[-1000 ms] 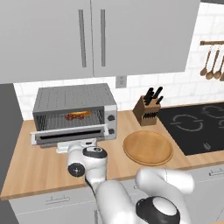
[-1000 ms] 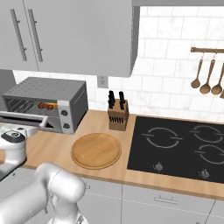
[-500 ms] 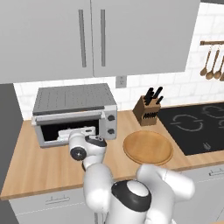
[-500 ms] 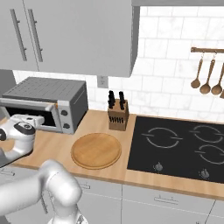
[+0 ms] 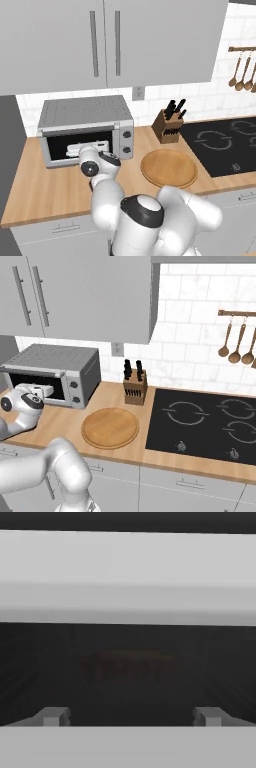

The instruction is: Pick up the kebab skewer and baguette bread, and place them inside the toaster oven. Close the toaster oven door and start by setting the timer.

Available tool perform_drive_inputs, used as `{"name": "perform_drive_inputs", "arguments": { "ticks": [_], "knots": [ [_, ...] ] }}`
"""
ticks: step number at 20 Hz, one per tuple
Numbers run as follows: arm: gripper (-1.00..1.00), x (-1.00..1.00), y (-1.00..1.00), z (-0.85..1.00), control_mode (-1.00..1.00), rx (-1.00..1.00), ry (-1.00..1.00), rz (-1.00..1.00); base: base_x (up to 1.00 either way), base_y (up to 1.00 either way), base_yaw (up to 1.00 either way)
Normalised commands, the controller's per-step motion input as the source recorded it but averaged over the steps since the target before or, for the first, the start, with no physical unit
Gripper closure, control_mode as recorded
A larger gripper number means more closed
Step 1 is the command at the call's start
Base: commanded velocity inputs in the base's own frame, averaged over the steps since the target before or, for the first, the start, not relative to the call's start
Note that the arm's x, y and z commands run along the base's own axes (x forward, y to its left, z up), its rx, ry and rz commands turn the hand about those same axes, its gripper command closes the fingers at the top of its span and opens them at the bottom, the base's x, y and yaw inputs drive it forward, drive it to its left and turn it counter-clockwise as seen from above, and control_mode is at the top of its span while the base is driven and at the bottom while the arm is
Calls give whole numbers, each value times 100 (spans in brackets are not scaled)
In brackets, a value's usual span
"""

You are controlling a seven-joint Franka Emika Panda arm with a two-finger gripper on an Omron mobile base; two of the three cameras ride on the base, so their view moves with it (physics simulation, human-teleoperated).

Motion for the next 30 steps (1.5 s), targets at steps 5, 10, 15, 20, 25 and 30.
{"name": "perform_drive_inputs", "arguments": {
  "ticks": [5,10,15,20,25,30],
  "knots": [
    [-100,23,0,0,-100,0,8,0,0,0,0],
    [-100,-50,-29,15,-100,0,1,0,0,0,0],
    [-100,-49,-46,20,-100,0,9,0,0,0,0],
    [-100,-12,-56,21,-100,0,20,0,0,0,0],
    [-100,-8,-58,7,-100,0,13,0,0,0,0],
    [-100,-4,-44,0,-100,0,5,0,0,0,0]
  ]
}}
